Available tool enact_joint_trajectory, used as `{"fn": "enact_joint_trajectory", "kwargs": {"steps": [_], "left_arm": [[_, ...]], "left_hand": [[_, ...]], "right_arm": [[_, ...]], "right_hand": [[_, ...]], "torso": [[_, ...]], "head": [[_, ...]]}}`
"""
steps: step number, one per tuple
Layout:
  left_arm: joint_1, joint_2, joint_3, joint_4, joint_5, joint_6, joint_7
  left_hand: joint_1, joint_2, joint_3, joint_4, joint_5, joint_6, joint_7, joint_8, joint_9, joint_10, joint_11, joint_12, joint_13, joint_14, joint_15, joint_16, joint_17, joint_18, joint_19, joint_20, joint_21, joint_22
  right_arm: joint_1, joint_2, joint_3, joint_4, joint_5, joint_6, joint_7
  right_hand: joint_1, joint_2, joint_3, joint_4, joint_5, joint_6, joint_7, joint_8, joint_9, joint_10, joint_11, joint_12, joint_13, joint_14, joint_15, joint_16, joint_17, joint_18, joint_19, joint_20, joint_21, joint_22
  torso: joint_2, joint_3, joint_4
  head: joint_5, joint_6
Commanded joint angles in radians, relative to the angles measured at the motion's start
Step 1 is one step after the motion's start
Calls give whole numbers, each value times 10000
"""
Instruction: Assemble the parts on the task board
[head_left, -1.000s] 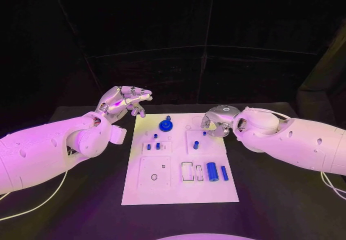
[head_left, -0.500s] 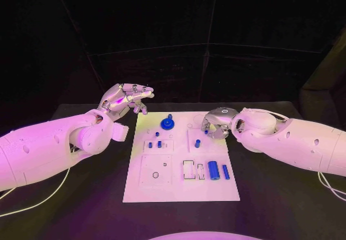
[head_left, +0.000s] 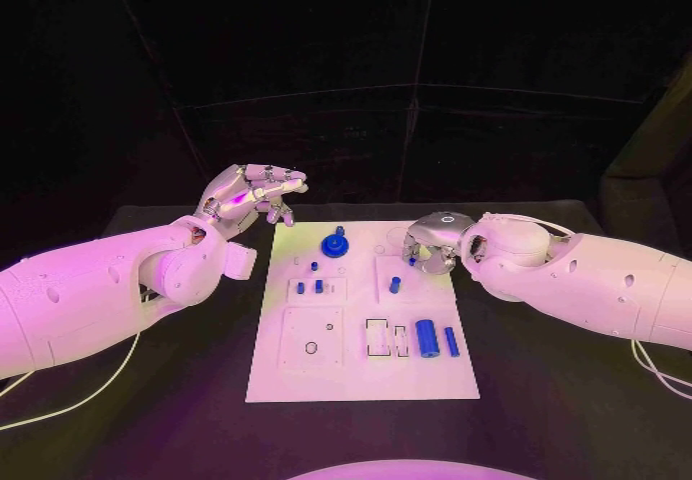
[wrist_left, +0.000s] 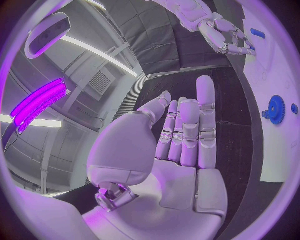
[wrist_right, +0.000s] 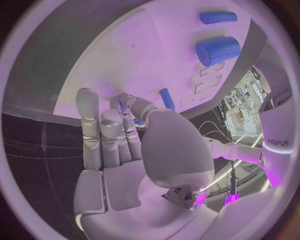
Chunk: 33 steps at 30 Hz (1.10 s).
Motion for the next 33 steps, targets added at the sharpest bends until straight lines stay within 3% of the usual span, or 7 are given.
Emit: {"fn": "enact_joint_trajectory", "kwargs": {"steps": [1,8,16,27,33], "left_arm": [[8,12,1,-17,50,142,40],[8,17,-1,-57,50,140,11],[8,5,-2,-94,50,135,-73],[4,0,-6,-200,50,89,-130],[2,0,-7,-249,50,80,-146]], "left_hand": [[6,-6,-52,-4,43,23,71,-50,-15,-24,50,-34,-12,-38,1,-30,-6,118,-76,26,-41,-16],[39,12,-52,-19,43,21,73,-54,-15,-30,52,-39,-11,-35,3,-24,6,119,-73,29,-58,-29],[85,22,-72,-45,40,-18,95,-80,-23,-71,70,-63,-15,-39,12,-28,-12,119,-60,34,-90,-55],[110,28,-131,-61,38,-128,153,-146,-38,-185,120,-109,-19,-42,46,-26,-35,113,-33,53,-141,-98],[112,31,-137,-61,39,-137,158,-152,-39,-195,125,-112,-19,-44,49,-27,-40,112,-31,56,-146,-102]], "right_arm": [[-89,28,-51,-19,-94,167,-61],[-128,77,-50,-1,-303,-48,-259],[-139,-52,-49,145,-405,-724,-352],[-135,-524,-39,748,-327,-1764,-303],[-129,-817,-30,1164,-167,-2076,-260]], "right_hand": [[-77,100,30,79,-234,132,3,41,-1,122,-17,-56,-30,355,-76,158,112,-150,116,2,188,247],[-10,150,68,101,-416,328,-53,50,5,351,-72,-135,-14,352,-125,503,381,-214,217,-31,562,751],[101,189,177,46,-358,385,-59,18,-7,435,-87,-216,-12,376,-140,812,651,-282,325,-55,892,1223],[110,136,254,22,-304,348,-30,-63,-38,404,-55,-344,-24,387,-123,1029,819,-333,396,-53,1152,1574],[112,127,272,19,-293,342,-25,-80,-44,397,-50,-370,-26,390,-118,1085,868,-344,411,-51,1208,1654]], "torso": [[-6,-3,5],[-3,-8,6],[-14,-3,15],[-19,-5,7],[-13,-9,5]], "head": [[-14,-25],[-32,-34],[-10,-37],[-26,0],[-34,22]]}}
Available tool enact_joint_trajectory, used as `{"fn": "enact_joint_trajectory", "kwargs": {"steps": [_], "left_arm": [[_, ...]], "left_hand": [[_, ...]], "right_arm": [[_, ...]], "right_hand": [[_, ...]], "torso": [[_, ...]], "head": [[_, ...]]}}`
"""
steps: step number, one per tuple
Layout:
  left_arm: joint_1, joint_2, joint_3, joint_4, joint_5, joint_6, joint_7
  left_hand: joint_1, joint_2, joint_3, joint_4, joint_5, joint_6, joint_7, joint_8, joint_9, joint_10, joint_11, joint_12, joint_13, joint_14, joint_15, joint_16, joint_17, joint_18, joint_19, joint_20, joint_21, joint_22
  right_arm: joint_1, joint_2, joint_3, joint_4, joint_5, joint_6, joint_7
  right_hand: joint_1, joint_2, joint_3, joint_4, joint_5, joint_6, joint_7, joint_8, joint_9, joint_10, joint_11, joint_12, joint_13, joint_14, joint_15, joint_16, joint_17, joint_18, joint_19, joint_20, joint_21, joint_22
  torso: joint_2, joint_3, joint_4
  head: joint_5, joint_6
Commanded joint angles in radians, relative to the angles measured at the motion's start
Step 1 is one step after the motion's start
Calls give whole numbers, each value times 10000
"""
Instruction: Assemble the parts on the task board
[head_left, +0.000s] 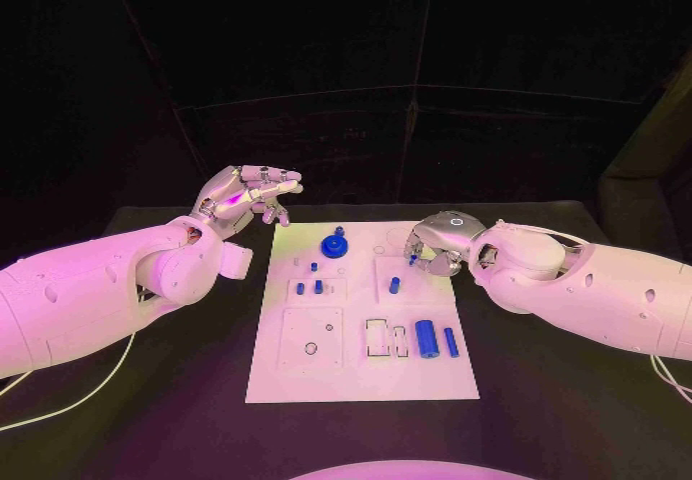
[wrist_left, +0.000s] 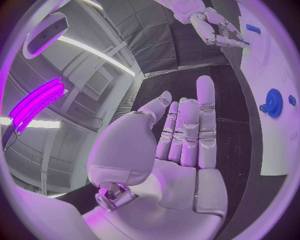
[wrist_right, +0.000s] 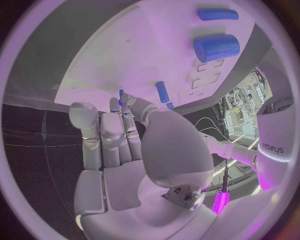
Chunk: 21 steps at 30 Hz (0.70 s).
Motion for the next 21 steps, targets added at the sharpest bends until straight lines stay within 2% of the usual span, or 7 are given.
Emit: {"fn": "enact_joint_trajectory", "kwargs": {"steps": [1,5,11,17,21], "left_arm": [[6,-1,1,-21,36,78,5],[6,-1,1,-40,36,77,3],[5,-1,0,-51,36,79,4],[5,12,0,-60,36,89,5],[5,23,0,-54,36,100,0]], "left_hand": [[73,-7,-55,21,39,-28,50,-30,-17,-68,-1,-69,-10,-45,48,-28,-4,119,-31,56,-49,-13],[73,-7,-55,21,39,-28,50,-30,-17,-68,-1,-69,-10,-45,48,-28,-4,119,-31,56,-49,-13],[73,-7,-55,21,39,-28,50,-30,-17,-68,-1,-69,-10,-45,48,-28,-4,119,-31,56,-49,-13],[73,-7,-55,21,39,-28,50,-30,-17,-68,-1,-69,-10,-45,48,-28,-4,119,-31,56,-49,-13],[81,8,-60,21,41,-40,57,-38,-17,-84,5,-72,-9,-44,54,-23,-1,118,-26,61,-58,-21]], "right_arm": [[27,-153,11,255,158,-673,56],[32,-385,22,656,282,-841,94],[36,-616,49,1564,481,-1054,175],[36,-536,58,2277,560,-1117,227],[33,-276,59,2520,570,-1083,251]], "right_hand": [[45,-44,51,-7,39,44,31,-54,-6,40,21,-46,-8,388,-42,63,32,-189,76,3,65,34],[51,-51,63,-12,48,44,33,-62,-9,39,23,-61,-8,389,-40,94,57,-193,81,4,93,70],[63,-70,82,-22,67,46,42,-77,-13,43,30,-87,-7,393,-35,156,109,-205,97,4,161,163],[53,-86,82,-17,70,40,53,-90,-17,39,39,-105,-7,391,-30,174,117,-206,94,7,177,177],[50,-89,82,-16,70,39,55,-93,-18,38,40,-109,-7,391,-28,180,122,-206,93,8,180,180]], "torso": [[4,-10,-7],[4,-10,-3],[24,-2,-9],[17,-14,11],[25,-17,24]], "head": [[5,13],[25,20],[112,23],[173,-11],[290,-31]]}}
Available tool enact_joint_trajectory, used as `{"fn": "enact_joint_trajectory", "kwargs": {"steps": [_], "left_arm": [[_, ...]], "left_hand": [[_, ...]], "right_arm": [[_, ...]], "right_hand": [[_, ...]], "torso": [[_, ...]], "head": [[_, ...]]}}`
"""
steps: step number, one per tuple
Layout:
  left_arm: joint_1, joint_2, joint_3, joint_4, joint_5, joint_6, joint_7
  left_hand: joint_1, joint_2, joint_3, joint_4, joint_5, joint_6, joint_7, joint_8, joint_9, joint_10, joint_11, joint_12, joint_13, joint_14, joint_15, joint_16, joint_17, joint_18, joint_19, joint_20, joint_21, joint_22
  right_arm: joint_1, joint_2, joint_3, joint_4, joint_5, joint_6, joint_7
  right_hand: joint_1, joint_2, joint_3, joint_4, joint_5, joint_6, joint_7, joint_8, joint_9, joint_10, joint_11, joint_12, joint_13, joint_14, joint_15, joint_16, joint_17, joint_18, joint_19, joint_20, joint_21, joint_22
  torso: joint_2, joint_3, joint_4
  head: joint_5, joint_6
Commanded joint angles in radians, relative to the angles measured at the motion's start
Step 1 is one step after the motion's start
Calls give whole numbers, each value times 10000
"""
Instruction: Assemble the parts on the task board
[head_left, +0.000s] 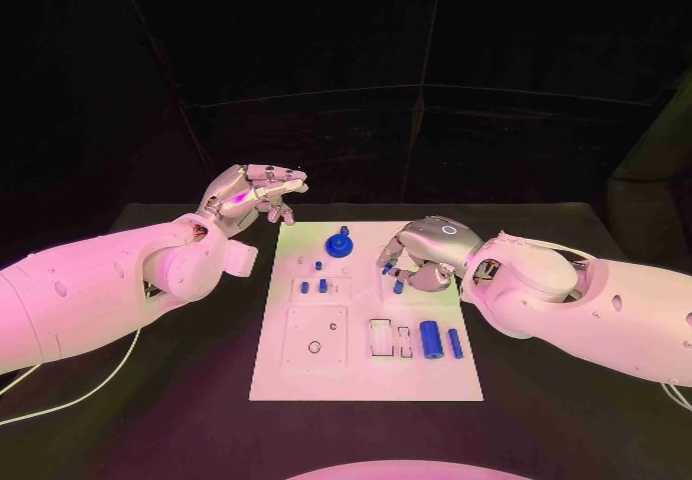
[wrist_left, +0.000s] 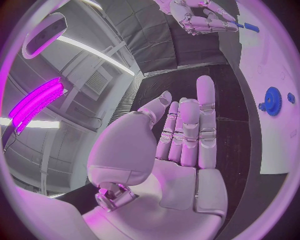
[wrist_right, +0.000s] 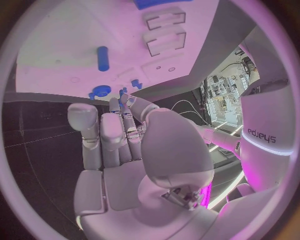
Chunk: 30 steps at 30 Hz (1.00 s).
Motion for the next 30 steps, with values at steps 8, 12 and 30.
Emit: {"fn": "enact_joint_trajectory", "kwargs": {"steps": [8,12,30], "left_arm": [[10,51,3,12,32,117,29],[12,77,3,10,32,116,20],[15,241,4,-48,31,147,18]], "left_hand": [[100,29,-58,16,42,-40,57,-38,-7,-90,6,-30,-8,-48,57,-25,-12,121,-22,63,-67,-16],[109,39,-56,14,43,-38,56,-37,-5,-91,5,-28,-7,-47,58,-24,-12,121,-19,64,-70,-18],[109,39,-56,14,43,-38,56,-37,-5,-91,5,-28,-7,-47,58,-24,-12,121,-19,64,-70,-18]], "right_arm": [[-18,987,-15,-171,50,137,208],[-193,1339,-38,-388,52,380,224],[-741,2081,-304,-993,-6,1165,180]], "right_hand": [[44,-82,61,27,41,38,63,-39,-8,38,46,-53,-6,388,-23,36,16,-207,87,10,67,17],[38,-79,62,35,42,38,66,-43,-8,39,49,-60,-5,386,-20,46,22,-206,84,12,72,20],[22,-80,69,58,41,-2,86,-88,-22,-5,71,-123,-11,380,-2,108,65,-212,73,24,118,73]], "torso": [[22,-20,44],[10,-13,23],[-4,1,-2]], "head": [[439,-103],[520,-144],[880,-478]]}}
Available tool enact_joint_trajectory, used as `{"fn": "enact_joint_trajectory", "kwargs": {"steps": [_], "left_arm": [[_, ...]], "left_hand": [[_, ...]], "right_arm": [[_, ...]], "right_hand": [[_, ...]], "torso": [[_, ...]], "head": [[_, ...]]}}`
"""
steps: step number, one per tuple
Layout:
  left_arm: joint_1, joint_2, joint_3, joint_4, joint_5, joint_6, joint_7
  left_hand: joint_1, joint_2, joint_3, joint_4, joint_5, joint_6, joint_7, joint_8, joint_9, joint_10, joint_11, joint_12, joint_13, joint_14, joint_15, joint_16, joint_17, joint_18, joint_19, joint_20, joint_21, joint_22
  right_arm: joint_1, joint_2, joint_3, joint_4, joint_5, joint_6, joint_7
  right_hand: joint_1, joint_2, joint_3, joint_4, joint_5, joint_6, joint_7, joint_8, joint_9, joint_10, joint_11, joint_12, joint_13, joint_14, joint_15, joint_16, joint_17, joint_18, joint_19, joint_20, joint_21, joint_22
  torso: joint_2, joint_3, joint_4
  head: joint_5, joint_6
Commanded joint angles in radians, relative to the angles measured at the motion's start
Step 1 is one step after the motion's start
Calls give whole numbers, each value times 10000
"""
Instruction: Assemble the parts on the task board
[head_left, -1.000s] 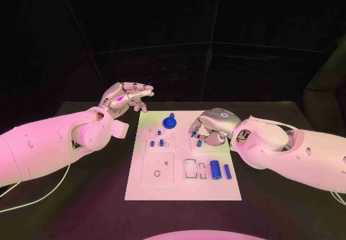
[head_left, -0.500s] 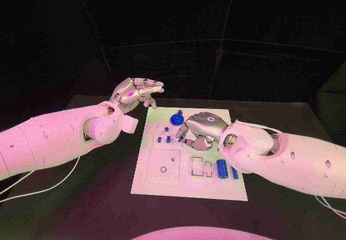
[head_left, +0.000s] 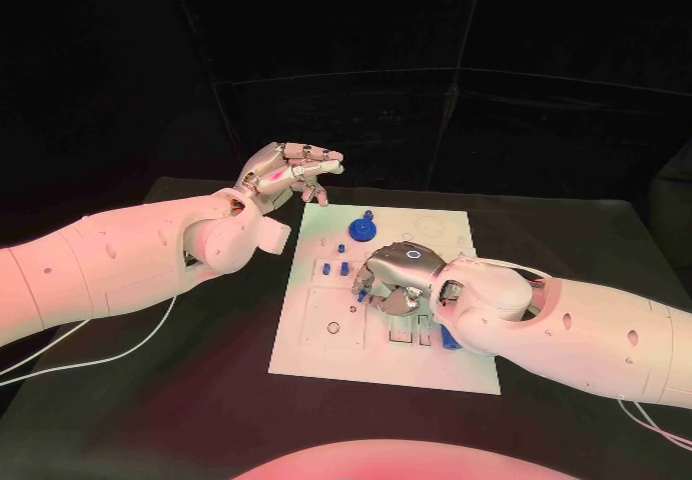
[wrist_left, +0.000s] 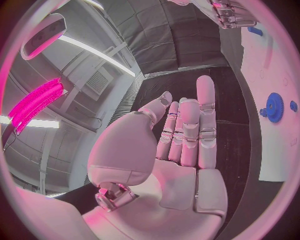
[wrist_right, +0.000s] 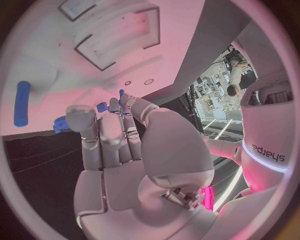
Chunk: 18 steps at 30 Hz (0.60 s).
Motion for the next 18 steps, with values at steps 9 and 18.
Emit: {"fn": "enact_joint_trajectory", "kwargs": {"steps": [9,18], "left_arm": [[11,60,3,-42,27,163,33],[11,81,3,-64,27,191,19]], "left_hand": [[67,-3,-57,13,43,-38,56,-37,-7,-91,6,-28,-8,-12,22,-24,-13,124,-19,64,-32,-10],[67,-3,-57,13,43,-38,56,-37,-7,-91,6,-28,-8,-12,22,-24,-13,124,-19,64,-32,-10]], "right_arm": [[-80,139,-69,-69,-41,367,107],[-156,252,-77,-135,-209,177,36]], "right_hand": [[21,-77,44,32,46,-31,67,-43,-2,-8,74,-72,-10,381,0,37,22,-59,72,25,60,20],[21,-77,44,32,46,-31,67,-43,-2,-8,74,-72,-10,381,0,37,22,-59,72,25,60,20]], "torso": [[7,0,4],[15,0,6]], "head": [[81,-111],[101,-138]]}}
